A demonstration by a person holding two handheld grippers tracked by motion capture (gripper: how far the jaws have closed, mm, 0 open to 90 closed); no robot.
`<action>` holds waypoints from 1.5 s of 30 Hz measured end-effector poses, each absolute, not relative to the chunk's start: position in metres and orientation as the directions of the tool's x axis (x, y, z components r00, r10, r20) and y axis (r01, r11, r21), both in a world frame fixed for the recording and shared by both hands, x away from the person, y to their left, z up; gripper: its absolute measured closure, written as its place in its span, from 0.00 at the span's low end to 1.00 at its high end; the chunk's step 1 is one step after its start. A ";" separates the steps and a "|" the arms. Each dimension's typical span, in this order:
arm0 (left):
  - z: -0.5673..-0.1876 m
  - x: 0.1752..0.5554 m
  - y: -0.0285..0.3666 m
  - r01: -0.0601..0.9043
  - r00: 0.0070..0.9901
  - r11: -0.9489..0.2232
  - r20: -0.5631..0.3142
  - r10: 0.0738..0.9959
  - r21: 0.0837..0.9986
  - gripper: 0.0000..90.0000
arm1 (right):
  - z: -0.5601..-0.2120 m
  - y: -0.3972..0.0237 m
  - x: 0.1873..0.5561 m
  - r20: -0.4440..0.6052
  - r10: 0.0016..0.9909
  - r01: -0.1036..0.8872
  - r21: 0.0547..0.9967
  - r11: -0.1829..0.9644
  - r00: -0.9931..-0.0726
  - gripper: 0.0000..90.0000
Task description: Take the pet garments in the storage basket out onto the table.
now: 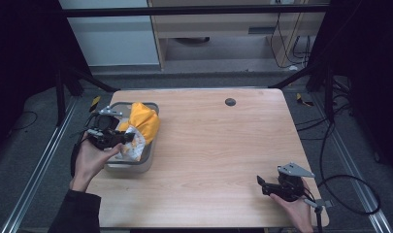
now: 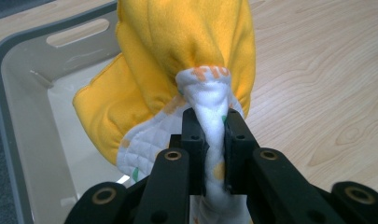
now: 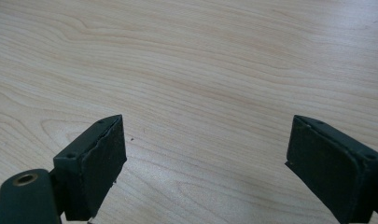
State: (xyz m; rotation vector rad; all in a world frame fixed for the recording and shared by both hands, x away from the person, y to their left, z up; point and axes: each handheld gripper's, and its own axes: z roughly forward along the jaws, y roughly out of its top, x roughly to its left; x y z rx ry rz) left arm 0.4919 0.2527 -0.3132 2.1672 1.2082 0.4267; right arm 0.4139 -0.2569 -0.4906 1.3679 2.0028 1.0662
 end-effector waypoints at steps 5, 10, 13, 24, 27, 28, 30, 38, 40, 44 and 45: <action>-0.307 0.486 0.243 0.631 0.558 -0.413 -0.014 0.830 0.657 0.91 | -0.490 -0.257 0.414 0.030 0.924 0.540 0.818 0.196 -0.380 0.13; -0.303 0.481 0.231 0.607 0.591 -0.442 -0.004 0.806 0.661 0.91 | -0.490 -0.257 0.413 0.028 0.924 0.536 0.821 0.197 -0.382 0.13; -0.301 0.478 0.223 0.596 0.613 -0.457 -0.005 0.790 0.661 0.91 | -0.490 -0.257 0.414 0.026 0.924 0.536 0.820 0.198 -0.382 0.13; -0.300 0.472 0.195 0.556 0.667 -0.506 0.009 0.745 0.659 0.91 | -0.490 -0.257 0.413 0.027 0.923 0.534 0.822 0.198 -0.383 0.13; -0.301 0.471 0.187 0.544 0.683 -0.518 0.010 0.730 0.660 0.91 | -0.490 -0.258 0.413 0.027 0.924 0.533 0.823 0.197 -0.382 0.13; -0.301 0.471 0.187 0.544 0.683 -0.518 0.010 0.730 0.660 0.91 | -0.490 -0.258 0.413 0.027 0.924 0.533 0.823 0.197 -0.382 0.13; -0.301 0.470 0.180 0.535 0.694 -0.526 0.011 0.720 0.661 0.91 | -0.490 -0.258 0.413 0.028 0.923 0.534 0.822 0.197 -0.384 0.13; -0.308 0.468 0.167 0.523 0.716 -0.541 0.006 0.698 0.659 0.91 | -0.489 -0.258 0.412 0.021 0.924 0.528 0.825 0.200 -0.383 0.13; -0.310 0.469 0.165 0.523 0.721 -0.548 0.003 0.693 0.653 0.91 | -0.489 -0.258 0.412 0.023 0.924 0.529 0.825 0.199 -0.383 0.13; -0.315 0.469 0.158 0.518 0.731 -0.556 0.002 0.683 0.650 0.91 | -0.489 -0.258 0.412 0.023 0.924 0.529 0.825 0.199 -0.382 0.13; -0.316 0.469 0.156 0.516 0.735 -0.563 0.004 0.678 0.646 0.91 | -0.489 -0.258 0.412 0.022 0.924 0.529 0.825 0.199 -0.383 0.14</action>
